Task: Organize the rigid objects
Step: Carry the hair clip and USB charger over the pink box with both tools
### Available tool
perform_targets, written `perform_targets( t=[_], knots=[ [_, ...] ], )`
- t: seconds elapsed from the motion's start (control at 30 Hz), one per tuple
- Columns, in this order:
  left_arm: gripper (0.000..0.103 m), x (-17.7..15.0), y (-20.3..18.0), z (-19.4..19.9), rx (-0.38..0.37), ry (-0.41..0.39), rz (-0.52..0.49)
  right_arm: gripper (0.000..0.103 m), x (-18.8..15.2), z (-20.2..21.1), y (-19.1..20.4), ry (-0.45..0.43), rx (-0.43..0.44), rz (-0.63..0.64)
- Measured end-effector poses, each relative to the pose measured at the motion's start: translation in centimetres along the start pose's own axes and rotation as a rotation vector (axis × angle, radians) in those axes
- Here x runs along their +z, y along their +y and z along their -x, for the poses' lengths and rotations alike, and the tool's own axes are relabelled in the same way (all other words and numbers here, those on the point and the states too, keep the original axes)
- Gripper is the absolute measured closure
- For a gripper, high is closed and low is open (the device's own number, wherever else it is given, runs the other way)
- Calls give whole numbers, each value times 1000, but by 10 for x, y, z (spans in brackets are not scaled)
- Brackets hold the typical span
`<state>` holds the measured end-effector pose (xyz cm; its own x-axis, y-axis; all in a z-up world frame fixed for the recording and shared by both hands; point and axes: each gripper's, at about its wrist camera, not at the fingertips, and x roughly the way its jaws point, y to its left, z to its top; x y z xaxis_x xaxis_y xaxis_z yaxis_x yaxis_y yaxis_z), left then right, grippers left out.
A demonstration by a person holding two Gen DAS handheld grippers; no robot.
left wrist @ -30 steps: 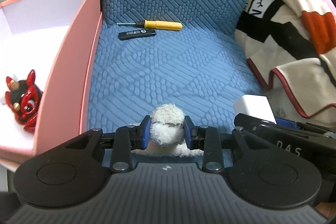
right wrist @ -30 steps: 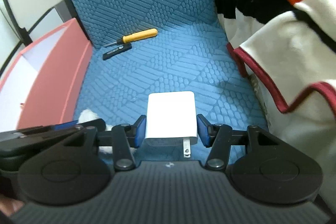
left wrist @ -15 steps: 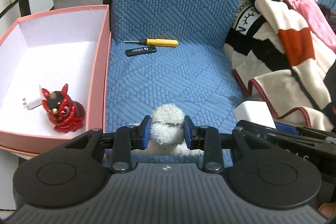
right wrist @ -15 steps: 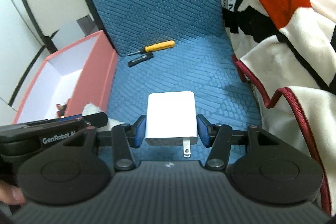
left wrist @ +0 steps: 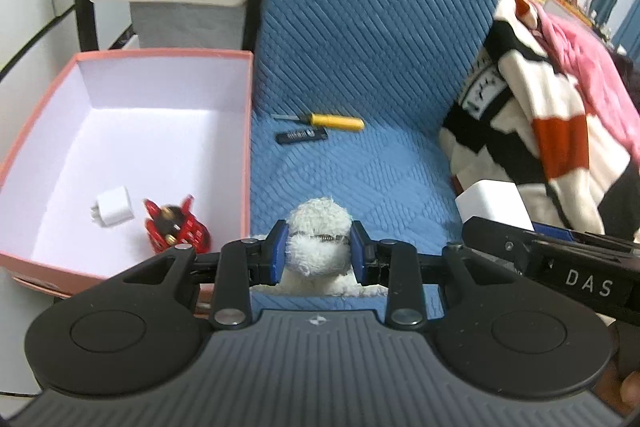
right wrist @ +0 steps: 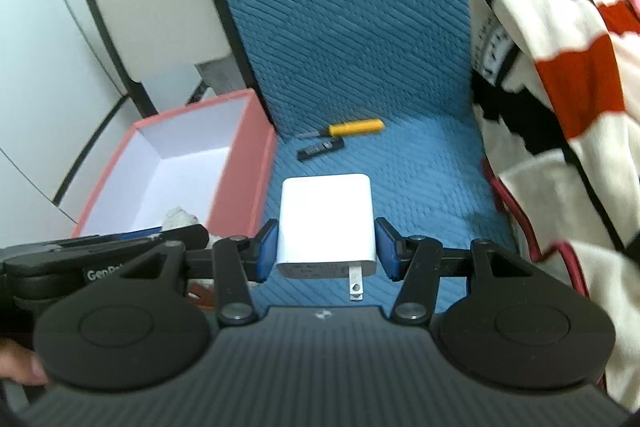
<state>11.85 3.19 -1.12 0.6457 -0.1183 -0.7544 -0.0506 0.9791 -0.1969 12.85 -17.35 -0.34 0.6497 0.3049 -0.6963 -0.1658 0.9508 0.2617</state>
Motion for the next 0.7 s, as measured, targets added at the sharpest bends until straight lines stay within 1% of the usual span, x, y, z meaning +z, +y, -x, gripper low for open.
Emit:
perform_targets(
  t=[0.23, 0.33, 0.53, 0.7],
  knots=[
    [66, 27, 36, 28, 30, -52, 45, 49, 22, 3, 40, -20, 52, 58],
    [66, 35, 55, 40, 56, -73, 62, 49, 29, 1, 62, -26, 83, 79],
    [66, 45, 101, 62, 102, -101, 106, 49, 35, -6, 109, -21, 143, 131],
    [66, 47, 138, 69, 141, -103, 132, 49, 36, -19, 145, -4, 192, 178]
  ],
)
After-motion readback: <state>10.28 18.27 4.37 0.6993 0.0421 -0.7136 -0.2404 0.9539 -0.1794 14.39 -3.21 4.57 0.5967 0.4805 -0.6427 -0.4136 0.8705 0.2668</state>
